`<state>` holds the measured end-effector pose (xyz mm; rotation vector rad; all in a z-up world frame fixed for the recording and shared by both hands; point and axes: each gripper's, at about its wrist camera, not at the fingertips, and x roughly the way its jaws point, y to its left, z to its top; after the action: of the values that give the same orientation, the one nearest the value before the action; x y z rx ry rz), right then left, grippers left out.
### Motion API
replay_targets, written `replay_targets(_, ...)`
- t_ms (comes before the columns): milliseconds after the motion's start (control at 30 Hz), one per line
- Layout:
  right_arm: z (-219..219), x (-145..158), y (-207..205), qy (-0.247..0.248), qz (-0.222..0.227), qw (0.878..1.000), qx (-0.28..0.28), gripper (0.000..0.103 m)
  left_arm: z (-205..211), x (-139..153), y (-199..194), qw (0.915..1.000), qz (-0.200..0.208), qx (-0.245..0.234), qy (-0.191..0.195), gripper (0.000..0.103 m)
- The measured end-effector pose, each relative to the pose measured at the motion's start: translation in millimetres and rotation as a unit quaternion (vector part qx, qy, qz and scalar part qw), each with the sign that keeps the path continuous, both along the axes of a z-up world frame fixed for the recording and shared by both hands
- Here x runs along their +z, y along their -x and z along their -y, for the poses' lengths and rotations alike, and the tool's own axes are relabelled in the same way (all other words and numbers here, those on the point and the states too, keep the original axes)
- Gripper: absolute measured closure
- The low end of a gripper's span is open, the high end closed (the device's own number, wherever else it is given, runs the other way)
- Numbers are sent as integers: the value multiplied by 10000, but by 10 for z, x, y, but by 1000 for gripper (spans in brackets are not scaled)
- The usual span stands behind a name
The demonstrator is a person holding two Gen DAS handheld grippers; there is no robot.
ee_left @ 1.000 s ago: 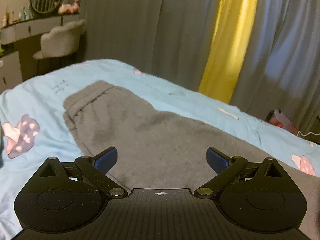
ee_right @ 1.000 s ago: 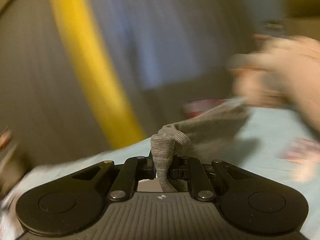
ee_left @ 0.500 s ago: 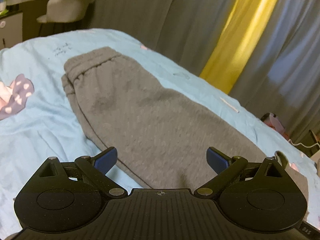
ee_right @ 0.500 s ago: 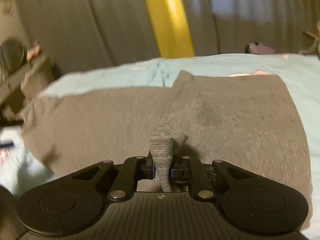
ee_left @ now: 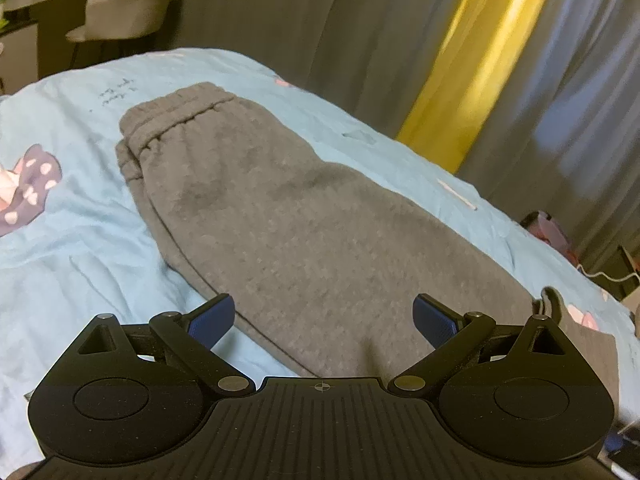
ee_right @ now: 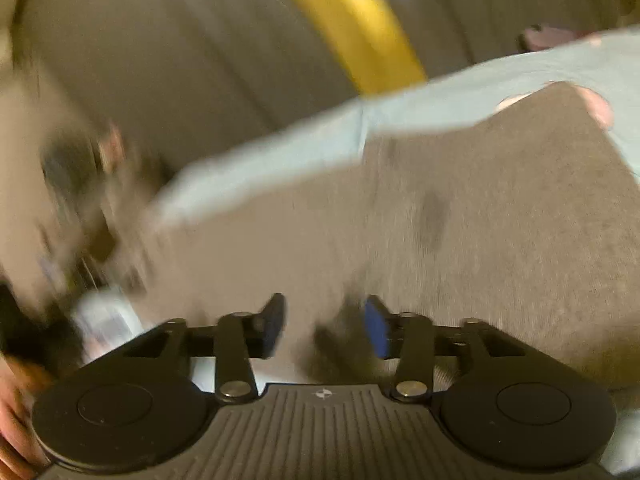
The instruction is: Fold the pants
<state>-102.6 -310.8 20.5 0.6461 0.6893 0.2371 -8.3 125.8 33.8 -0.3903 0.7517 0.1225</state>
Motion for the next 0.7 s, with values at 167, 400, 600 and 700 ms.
replay_targets(167,742,-245,114,194,-1247,9737,-1895,15,69,-30,-56,9997,-152,-145,-115,3)
replay_targets(400,913,-78,449,524,-899,9574,-2692,9,459,67,-98,9940,-58,-986,-464,3)
replay_targets(600,938,-94,473,571,-974,9567,-2684,7,1115,41,-488,9717,-365,-2218,727,3)
replay_targets(700,924,-163,407,321,-988,9595,-2618,7,1433,-157,-810,9549,-810,-2546,1294,5)
